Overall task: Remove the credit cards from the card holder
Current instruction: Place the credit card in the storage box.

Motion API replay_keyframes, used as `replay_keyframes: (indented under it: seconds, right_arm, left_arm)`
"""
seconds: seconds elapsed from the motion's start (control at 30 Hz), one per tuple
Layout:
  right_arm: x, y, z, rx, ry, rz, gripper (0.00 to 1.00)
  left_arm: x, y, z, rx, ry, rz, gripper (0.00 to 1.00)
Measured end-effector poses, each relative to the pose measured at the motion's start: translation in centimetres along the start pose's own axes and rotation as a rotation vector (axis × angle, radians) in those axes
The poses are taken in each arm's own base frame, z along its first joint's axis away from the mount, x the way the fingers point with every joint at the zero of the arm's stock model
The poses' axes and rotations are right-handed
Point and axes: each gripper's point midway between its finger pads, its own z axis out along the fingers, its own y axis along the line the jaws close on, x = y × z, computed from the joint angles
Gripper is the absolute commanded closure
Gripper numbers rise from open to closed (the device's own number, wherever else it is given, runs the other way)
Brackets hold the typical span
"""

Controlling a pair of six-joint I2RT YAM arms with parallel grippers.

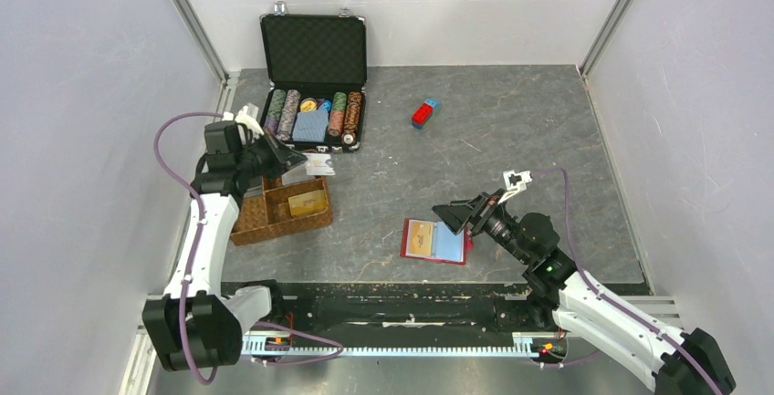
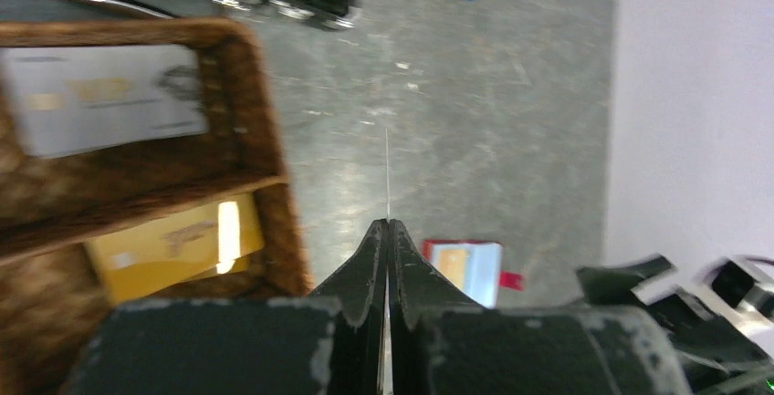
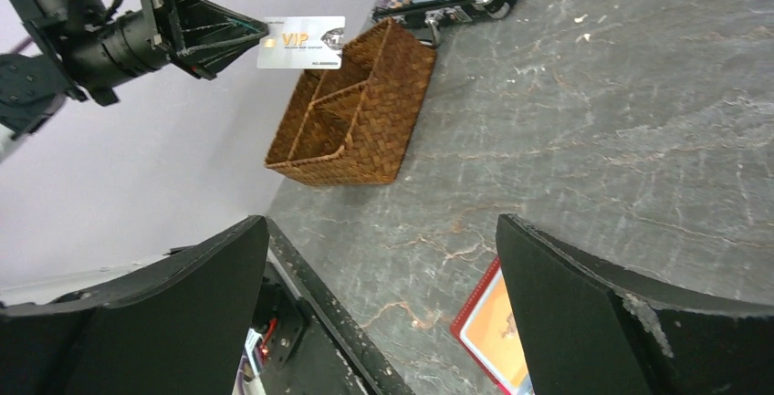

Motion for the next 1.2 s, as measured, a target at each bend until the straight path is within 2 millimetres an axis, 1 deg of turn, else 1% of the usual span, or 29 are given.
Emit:
replay_keyframes:
  seconds: [0.07,0.13,0.27,0.33,0.4,0.53,0.7,0.93,1.07,1.2]
  right_arm:
    - [0.2,-0.3,-0.1,0.014,0.011,-0.009,0.02]
    - [0.4,-0.4,-0.1,0.021,0.023,-0.013,0.02]
    - [0.4,0.2,0.1,0.012,0.050,-0.015,0.02]
    - [0.3,0.6,0.2,0.003,0.061,-0.019,0.02]
    - [0.1,1.1,0.2,-0.010,0.065,-0.026,0.02]
    - [0.0,1.5,-0.1,-0.024,0.070,-0.037,0.02]
    - [0.3,1.6,-0.3,-0.027,0.086,-0.039,0.02]
    - [0.5,1.3,-0.3,-0.021,0.098,-0.048,0.02]
    - [0.7,1.1,-0.1,-0.007,0.112,-0.060,0.02]
    - [0.7,0.9,-0.1,-0.001,0.113,-0.067,0.02]
  left_arm:
    - [-0.8,1.6,-0.1,-0.087,-0.012,0.016,0.98]
    - [-1.9,2.8,-0.2,-0.156,-0.022,0.051,0.98]
    - [-3.6,3.9,0.5,-0.221,0.018,0.112,0.98]
    - [-4.0,4.5,1.0,-0.242,0.047,0.128,0.98]
    - [-4.0,5.7,1.3,-0.290,0.077,0.148,0.98]
    - [-3.9,7.8,1.0,-0.382,0.112,0.150,0.98]
    - [-4.5,8.8,1.6,-0.412,0.122,0.135,0.98]
    - [-3.5,10.2,3.0,-0.421,0.181,0.104,0.98]
    - [-3.1,10.4,3.6,-0.406,0.202,0.094,0.98]
    - [-3.3,10.5,4.1,-0.393,0.196,0.096,0.98]
